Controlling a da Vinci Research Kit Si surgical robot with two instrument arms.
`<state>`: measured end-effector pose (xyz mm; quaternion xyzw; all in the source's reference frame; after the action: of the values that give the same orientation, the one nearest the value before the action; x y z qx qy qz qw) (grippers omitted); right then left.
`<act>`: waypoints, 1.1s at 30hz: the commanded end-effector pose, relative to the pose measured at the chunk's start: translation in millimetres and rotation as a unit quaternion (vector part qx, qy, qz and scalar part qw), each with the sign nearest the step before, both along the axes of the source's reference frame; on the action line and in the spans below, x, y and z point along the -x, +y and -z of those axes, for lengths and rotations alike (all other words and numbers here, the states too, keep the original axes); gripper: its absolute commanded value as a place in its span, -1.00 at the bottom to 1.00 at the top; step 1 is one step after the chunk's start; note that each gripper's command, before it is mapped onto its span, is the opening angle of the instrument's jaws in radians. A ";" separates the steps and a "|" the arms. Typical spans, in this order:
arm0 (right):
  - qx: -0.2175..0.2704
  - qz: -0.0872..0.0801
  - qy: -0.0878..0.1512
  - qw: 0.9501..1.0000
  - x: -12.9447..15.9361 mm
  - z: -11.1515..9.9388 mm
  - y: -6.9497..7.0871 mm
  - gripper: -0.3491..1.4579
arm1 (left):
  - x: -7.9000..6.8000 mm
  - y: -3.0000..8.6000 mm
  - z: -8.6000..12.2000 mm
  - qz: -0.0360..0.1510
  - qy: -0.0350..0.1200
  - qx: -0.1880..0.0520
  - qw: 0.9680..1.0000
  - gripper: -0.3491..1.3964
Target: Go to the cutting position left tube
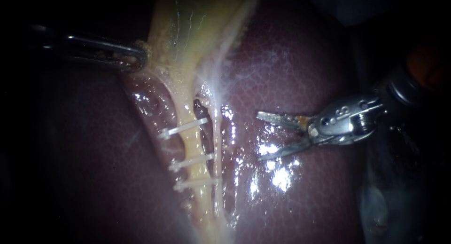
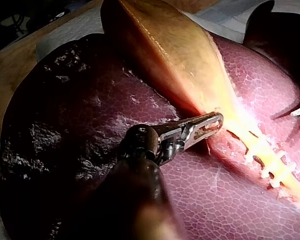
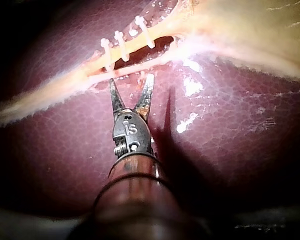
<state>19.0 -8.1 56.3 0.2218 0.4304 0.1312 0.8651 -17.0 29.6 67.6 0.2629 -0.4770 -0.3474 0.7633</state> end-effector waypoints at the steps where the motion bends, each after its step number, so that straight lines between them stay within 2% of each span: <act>1: -0.019 -0.003 0.002 1.000 -0.2 -0.1 0.0 0.92 | 0.0 0.0 0.0 0.001 0.001 0.000 1.000 -1.00; 6: -0.088 -0.012 0.006 0.996 -1.2 -0.8 -0.1 0.90 | 0.3 -0.3 -0.1 0.003 0.002 0.002 1.000 -1.00; 8: -0.116 -0.013 0.006 0.993 -1.5 -1.3 -0.1 0.90 | 0.4 -0.3 -0.2 0.003 0.003 0.002 1.000 -1.00; 12: -0.152 -0.011 0.010 0.988 -2.1 -2.5 0.0 0.89 | 0.5 -0.4 -0.2 0.002 0.002 0.002 1.000 -1.00; 16: -0.190 -0.012 0.024 0.981 -2.5 -4.0 0.0 0.87 | 0.5 -0.4 -0.2 0.002 0.002 0.002 1.000 -1.00; 20: -0.228 -0.012 0.042 0.973 -2.7 -5.6 -0.3 0.87 | 0.6 -0.5 -0.3 0.001 0.001 0.001 1.000 -1.00; 24: -0.249 -0.007 0.055 0.967 -2.8 -6.6 -0.6 0.87 | 0.6 -0.5 -0.3 0.001 0.002 0.002 1.000 -1.00; 31: -0.277 0.007 0.077 0.958 -3.7 -7.2 -0.9 0.87 | 0.6 -0.5 -0.3 0.001 0.002 0.002 1.000 -1.00; 33: -0.279 0.008 0.078 0.957 -4.0 -7.3 -1.1 0.87 | 0.7 -0.6 -0.3 0.002 0.002 0.002 1.000 -1.00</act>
<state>23.2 -9.2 63.7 0.4684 0.4416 0.2197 0.7331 -17.7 29.1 67.9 0.2604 -0.4769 -0.3481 0.7639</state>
